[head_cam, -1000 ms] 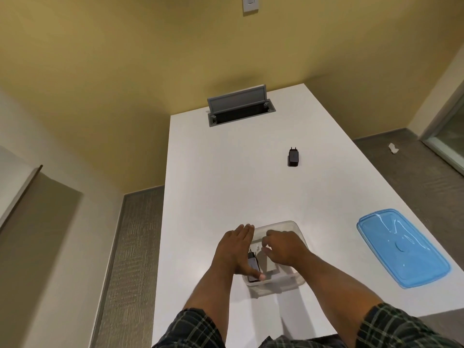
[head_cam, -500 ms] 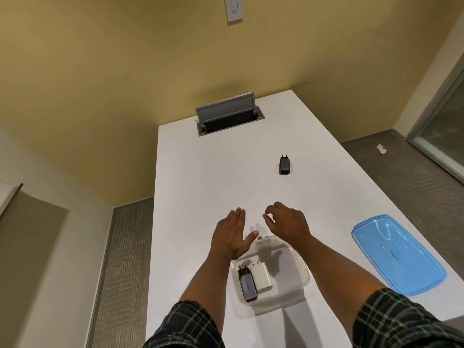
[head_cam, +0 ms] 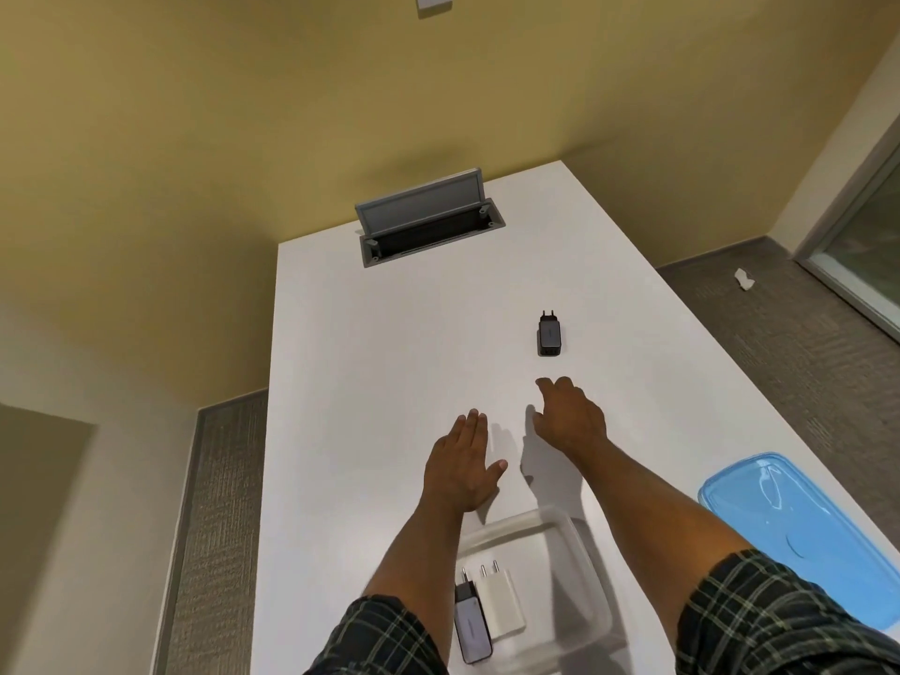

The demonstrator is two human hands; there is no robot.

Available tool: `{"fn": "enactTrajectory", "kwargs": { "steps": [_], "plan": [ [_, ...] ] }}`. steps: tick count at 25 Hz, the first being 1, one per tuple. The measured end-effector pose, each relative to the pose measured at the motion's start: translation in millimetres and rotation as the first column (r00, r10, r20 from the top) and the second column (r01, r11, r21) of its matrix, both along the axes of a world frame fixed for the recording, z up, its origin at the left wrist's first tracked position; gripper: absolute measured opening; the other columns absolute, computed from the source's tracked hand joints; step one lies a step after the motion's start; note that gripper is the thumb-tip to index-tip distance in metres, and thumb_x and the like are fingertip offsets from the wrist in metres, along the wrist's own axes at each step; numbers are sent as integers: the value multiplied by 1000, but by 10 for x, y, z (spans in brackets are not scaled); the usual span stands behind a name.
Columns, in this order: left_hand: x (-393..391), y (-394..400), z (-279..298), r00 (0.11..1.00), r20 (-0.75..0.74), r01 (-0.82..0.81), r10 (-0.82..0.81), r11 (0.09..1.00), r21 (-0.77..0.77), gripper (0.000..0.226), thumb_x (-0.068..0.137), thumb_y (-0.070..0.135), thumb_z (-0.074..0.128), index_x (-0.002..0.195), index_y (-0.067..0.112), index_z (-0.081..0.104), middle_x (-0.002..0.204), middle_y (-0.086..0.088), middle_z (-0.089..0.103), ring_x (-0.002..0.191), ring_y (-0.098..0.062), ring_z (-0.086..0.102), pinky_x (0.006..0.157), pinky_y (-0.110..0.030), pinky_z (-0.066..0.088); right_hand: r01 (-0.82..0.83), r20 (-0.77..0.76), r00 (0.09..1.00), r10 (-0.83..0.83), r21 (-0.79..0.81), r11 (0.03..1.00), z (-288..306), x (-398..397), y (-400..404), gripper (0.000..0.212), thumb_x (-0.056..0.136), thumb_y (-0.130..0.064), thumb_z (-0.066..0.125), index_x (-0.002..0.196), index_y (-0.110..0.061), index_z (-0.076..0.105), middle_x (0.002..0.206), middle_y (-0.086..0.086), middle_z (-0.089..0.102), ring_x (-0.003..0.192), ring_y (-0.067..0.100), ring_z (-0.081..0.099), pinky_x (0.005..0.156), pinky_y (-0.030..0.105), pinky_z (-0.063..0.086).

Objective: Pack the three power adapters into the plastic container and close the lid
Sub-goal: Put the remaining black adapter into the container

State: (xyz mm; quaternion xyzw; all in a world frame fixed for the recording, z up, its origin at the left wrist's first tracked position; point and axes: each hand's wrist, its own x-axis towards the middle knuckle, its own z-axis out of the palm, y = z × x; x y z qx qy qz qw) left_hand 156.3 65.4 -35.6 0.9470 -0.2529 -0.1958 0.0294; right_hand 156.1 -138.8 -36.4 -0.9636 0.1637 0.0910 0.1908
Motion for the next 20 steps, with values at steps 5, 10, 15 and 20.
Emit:
{"fn": "enactTrajectory", "kwargs": {
  "steps": [5, 10, 15, 20],
  "plan": [
    [247, -125, -270, 999, -35, 3, -2, 1000, 4, 76, 107, 46, 33, 164, 10, -2, 172, -7, -8, 161, -23, -2, 128, -37, 16, 79, 30, 996, -79, 27, 997, -141, 430, -178, 53, 100, -32, 47, 151, -26, 36, 147, 14, 40, 127, 36, 46, 94, 45, 48],
    [436, -229, -574, 994, -64, -91, 86, 992, -84, 73, 108, 50, 25, 164, 11, -2, 172, -5, -9, 160, -24, -5, 130, -38, 6, 202, 33, 976, -215, 228, 952, -241, 891, -371, 60, 95, -32, 57, 150, -29, 35, 140, 20, 38, 125, 43, 44, 95, 48, 48],
    [431, -235, -909, 984, -144, -126, 110, 986, -112, 75, 107, 54, 22, 162, 16, -11, 169, 1, -22, 159, -22, -15, 129, -43, -3, 222, -33, 975, -221, 256, 941, -354, 1215, -482, 60, 97, -37, 51, 153, -39, 29, 149, 19, 29, 129, 44, 42, 102, 49, 43],
    [414, -164, -1062, 997, -28, -69, 67, 993, -101, 75, 106, 56, 19, 162, 18, -14, 168, 2, -25, 157, -22, -21, 127, -39, -6, 159, -143, 981, -131, 202, 966, -476, 1375, -505, 71, 92, -35, 59, 155, -35, 24, 146, 19, 31, 132, 42, 34, 105, 49, 41]
  ]
}}
